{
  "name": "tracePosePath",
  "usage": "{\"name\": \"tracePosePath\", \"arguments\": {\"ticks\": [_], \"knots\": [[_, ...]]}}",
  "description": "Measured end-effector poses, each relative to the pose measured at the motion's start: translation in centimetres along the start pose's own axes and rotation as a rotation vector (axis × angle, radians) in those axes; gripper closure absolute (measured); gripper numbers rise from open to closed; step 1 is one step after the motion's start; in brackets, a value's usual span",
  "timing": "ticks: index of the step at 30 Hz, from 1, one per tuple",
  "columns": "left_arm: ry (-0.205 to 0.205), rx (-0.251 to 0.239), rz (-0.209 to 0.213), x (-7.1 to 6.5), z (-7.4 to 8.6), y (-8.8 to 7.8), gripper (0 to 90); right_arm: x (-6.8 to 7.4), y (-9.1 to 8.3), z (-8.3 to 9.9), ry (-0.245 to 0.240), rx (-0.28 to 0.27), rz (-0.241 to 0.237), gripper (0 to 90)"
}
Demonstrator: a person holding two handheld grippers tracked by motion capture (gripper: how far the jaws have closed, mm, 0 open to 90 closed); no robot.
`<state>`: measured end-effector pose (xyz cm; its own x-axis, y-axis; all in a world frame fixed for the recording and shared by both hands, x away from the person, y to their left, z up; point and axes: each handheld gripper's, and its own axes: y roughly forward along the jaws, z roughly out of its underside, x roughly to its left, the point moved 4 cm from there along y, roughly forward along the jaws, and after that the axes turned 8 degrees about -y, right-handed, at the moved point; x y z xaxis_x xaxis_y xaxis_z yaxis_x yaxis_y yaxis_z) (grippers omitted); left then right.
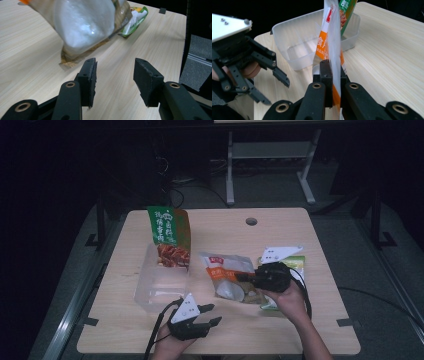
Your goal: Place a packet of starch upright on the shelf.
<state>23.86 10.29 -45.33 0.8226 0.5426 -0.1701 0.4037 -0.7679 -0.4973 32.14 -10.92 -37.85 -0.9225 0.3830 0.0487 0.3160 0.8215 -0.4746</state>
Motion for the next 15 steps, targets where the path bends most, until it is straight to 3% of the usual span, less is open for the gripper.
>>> {"name": "tracePosePath", "arguments": {"ticks": [15], "knots": [[0.025,0.0,-0.004,0.1,0.0,0.0,52.0,-0.3,1.0,-3.5,-0.027,0.01,-0.017,89.9]]}}
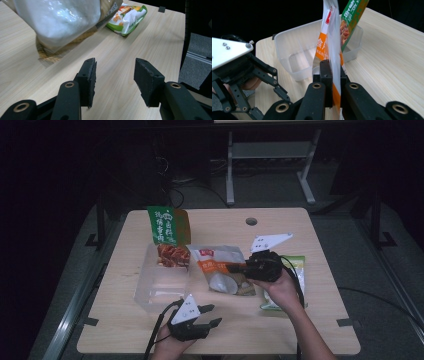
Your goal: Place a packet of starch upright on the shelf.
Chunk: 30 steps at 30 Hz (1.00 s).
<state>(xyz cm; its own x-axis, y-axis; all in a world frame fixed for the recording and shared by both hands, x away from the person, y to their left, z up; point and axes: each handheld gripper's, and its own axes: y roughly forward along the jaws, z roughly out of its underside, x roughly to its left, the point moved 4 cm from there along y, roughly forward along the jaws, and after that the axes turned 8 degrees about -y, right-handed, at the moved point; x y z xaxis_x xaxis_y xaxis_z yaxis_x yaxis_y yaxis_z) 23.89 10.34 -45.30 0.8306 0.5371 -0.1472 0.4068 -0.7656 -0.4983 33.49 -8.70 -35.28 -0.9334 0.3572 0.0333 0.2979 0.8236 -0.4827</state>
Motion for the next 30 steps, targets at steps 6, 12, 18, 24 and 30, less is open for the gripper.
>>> {"name": "tracePosePath", "arguments": {"ticks": [6,12,18,24,30], "knots": [[-0.008,0.005,0.0,-0.1,0.1,0.1,51.5,0.0,0.5,-1.3,-0.016,0.002,-0.008,89.9],[0.005,0.009,0.001,-0.2,0.1,0.2,51.4,0.0,1.3,-2.6,-0.03,0.003,-0.018,89.9],[0.003,0.01,0.0,-0.2,0.1,0.1,51.4,0.1,2.0,-3.9,-0.043,0.0,-0.038,89.9],[-0.001,0.01,0.0,-0.1,0.1,0.1,51.4,0.2,2.7,-4.8,-0.063,0.002,-0.049,89.9],[0.008,0.014,-0.002,0.0,0.1,0.0,51.4,0.4,3.4,-5.7,-0.075,-0.003,-0.062,89.9]]}}
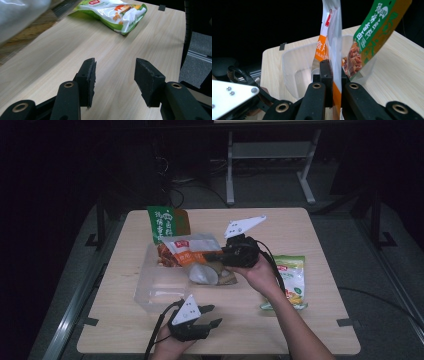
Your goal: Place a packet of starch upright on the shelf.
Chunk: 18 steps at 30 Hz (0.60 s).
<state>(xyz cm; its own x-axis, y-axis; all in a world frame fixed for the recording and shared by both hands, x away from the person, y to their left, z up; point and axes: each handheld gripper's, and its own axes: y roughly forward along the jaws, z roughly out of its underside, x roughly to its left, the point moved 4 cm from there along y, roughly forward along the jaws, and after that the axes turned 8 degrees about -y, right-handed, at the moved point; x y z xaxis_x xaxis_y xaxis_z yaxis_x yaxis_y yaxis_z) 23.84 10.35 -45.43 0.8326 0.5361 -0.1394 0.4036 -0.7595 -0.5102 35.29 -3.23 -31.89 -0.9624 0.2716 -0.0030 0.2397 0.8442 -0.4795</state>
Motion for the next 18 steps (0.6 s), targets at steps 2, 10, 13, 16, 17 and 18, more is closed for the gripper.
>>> {"name": "tracePosePath", "arguments": {"ticks": [2,10,13,16,17,18], "knots": [[0.0,-0.002,0.0,0.0,0.0,0.0,51.4,0.0,0.2,-0.3,-0.006,-0.001,0.0,89.9],[-0.004,-0.008,0.001,0.0,-0.1,-0.1,51.4,0.1,1.1,-1.4,-0.017,-0.007,-0.012,89.9],[-0.007,-0.011,-0.001,0.1,-0.1,-0.1,51.4,0.1,1.4,-1.8,-0.013,-0.007,-0.019,89.9],[-0.007,-0.013,-0.003,0.1,-0.1,-0.2,51.4,0.0,1.8,-2.1,-0.024,-0.007,-0.023,89.9],[-0.016,-0.016,-0.001,0.1,-0.1,-0.1,51.4,0.0,1.9,-2.2,-0.025,-0.006,-0.023,89.9],[-0.015,-0.015,-0.001,0.1,-0.1,-0.2,51.4,0.0,2.0,-2.4,-0.021,-0.008,-0.027,89.9]]}}
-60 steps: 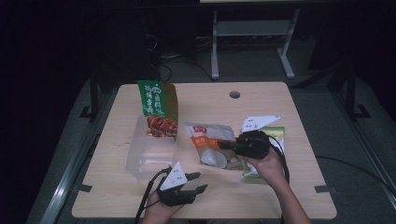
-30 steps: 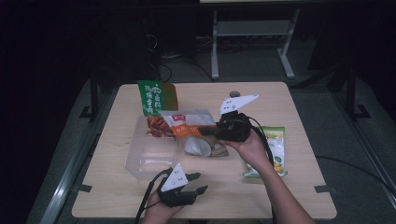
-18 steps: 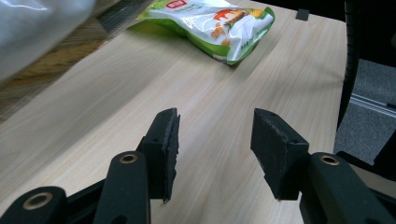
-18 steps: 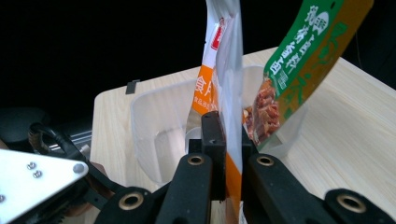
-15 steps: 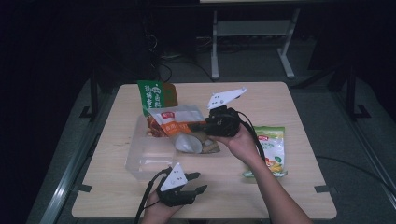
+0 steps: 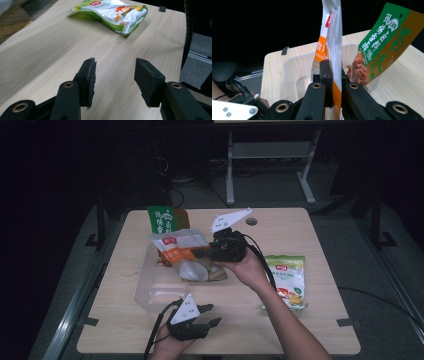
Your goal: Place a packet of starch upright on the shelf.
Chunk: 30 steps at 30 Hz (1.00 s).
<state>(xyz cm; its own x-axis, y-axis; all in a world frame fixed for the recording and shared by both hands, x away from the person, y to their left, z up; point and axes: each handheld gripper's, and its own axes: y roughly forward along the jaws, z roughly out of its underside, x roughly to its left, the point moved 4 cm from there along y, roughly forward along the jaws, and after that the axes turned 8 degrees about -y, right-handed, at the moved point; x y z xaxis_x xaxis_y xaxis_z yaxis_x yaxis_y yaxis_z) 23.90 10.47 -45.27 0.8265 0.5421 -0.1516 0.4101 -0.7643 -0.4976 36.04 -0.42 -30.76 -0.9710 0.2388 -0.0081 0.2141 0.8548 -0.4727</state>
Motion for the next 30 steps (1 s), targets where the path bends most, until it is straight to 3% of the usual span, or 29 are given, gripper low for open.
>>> {"name": "tracePosePath", "arguments": {"ticks": [6,11,15,30], "knots": [[0.013,-0.001,-0.001,0.0,0.0,0.0,51.4,-0.2,0.9,-0.6,-0.006,0.001,-0.011,89.9],[-0.008,-0.014,0.006,-0.1,-0.1,0.0,51.4,-0.2,1.7,-1.3,-0.015,0.003,-0.019,89.9],[0.007,-0.008,-0.002,0.1,-0.1,-0.2,51.4,-0.3,2.1,-1.7,-0.022,0.005,-0.023,89.9],[-0.001,-0.018,-0.003,0.2,-0.2,-0.3,50.6,-0.7,4.2,-3.0,-0.032,0.016,-0.037,89.9]]}}
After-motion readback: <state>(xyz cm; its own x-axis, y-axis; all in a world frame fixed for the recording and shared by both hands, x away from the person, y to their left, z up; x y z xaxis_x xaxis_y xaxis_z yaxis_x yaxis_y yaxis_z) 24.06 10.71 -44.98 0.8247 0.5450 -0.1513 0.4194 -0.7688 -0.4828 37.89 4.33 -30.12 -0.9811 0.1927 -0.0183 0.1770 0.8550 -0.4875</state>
